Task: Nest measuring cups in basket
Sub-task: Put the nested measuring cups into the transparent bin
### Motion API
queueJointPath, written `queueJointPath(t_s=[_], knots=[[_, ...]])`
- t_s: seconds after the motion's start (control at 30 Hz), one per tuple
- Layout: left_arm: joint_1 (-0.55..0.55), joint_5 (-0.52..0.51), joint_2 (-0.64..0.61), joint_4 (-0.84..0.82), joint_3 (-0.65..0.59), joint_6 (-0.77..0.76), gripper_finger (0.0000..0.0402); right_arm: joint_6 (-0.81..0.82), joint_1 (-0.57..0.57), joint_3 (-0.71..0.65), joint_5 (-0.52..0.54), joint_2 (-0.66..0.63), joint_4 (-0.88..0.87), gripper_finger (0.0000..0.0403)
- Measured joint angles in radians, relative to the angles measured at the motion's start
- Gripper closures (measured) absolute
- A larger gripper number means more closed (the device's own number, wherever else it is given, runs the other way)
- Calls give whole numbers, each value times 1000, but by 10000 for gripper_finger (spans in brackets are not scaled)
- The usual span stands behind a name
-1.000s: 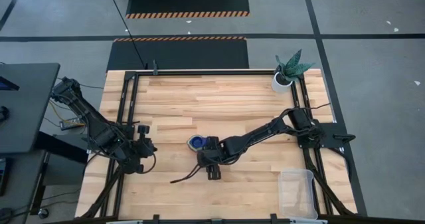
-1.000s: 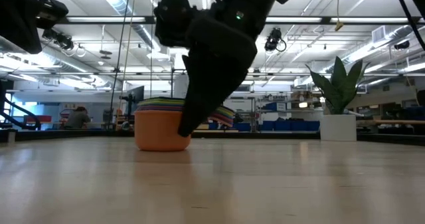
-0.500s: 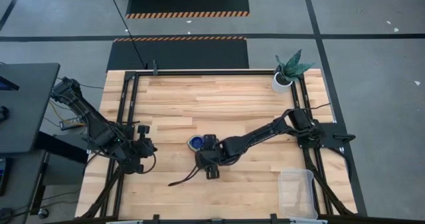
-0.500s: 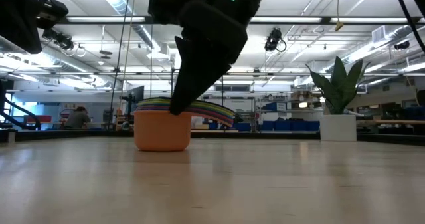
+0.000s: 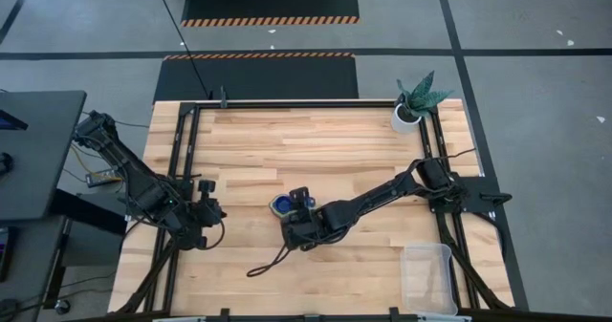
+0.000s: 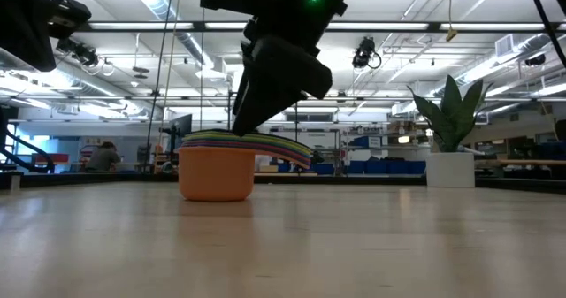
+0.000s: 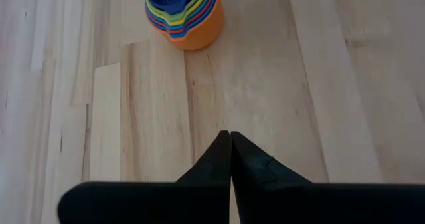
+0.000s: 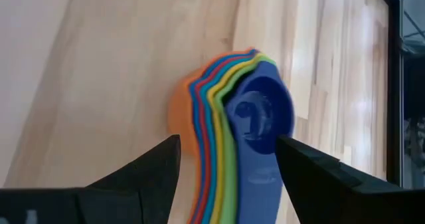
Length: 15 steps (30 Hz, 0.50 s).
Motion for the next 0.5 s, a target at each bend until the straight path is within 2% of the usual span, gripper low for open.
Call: queueJointPath(t_s=[0.5], knots=[[0,0,0,1,0,0,395,-146,6,-74,-12,0,94,150]])
